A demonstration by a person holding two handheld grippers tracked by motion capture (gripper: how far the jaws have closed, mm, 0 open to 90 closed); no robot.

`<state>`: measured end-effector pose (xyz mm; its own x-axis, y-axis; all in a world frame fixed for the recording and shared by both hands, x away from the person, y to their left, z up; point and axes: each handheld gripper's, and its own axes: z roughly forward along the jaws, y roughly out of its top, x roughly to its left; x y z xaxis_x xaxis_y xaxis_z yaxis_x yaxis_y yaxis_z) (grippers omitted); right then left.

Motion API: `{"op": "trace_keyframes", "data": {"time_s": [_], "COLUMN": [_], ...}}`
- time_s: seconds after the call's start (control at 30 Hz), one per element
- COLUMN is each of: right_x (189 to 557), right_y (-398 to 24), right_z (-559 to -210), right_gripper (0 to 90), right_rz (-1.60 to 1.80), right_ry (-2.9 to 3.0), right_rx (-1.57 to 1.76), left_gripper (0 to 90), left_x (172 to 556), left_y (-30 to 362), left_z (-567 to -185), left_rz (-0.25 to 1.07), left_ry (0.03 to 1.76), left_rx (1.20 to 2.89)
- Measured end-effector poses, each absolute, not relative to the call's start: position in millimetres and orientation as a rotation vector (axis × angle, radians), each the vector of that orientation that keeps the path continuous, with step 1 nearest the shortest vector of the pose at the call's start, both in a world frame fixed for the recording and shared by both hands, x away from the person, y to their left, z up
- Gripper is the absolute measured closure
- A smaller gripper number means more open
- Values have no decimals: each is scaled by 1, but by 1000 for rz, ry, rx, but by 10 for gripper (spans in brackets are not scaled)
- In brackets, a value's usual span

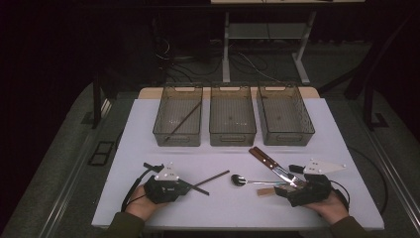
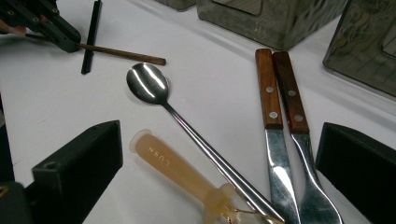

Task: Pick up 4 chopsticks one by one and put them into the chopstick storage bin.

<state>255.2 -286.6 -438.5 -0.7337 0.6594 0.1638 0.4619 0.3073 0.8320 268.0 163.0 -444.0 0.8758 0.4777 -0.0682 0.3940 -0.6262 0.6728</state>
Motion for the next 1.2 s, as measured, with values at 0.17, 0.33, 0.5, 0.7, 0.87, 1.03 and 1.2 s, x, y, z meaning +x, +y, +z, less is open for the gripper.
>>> {"op": "trace_keyframes", "data": {"time_s": [0.17, 0.33, 0.5, 0.7, 0.87, 1.03, 1.2], "right_x": [255, 256, 255, 256, 255, 256, 255], "right_y": [-287, -286, -287, -287, -287, -287, -287], "right_z": [-439, -439, -439, -439, -438, -439, -438], "right_gripper": [5, 5, 5, 5, 5, 5, 5], "right_rz": [1399, 1394, 1398, 1395, 1398, 1400, 1403], "right_ry": [2363, 2366, 2363, 2367, 2364, 2367, 2366], "right_rx": [1033, 1033, 1033, 1032, 1032, 1032, 1031], "left_gripper": [843, 850, 852, 853, 853, 853, 852], "left_x": [268, 268, 268, 268, 267, 268, 269], "left_y": [163, 163, 162, 163, 165, 168, 167], "left_z": [-444, -444, -443, -440, -437, -433, -429], "left_rz": [154, 158, 160, 157, 146, 143, 157], "left_ry": [601, 586, 582, 579, 599, 623, 639], "left_rx": [2335, 2343, 2348, 2338, 2318, 2294, 2291]}}
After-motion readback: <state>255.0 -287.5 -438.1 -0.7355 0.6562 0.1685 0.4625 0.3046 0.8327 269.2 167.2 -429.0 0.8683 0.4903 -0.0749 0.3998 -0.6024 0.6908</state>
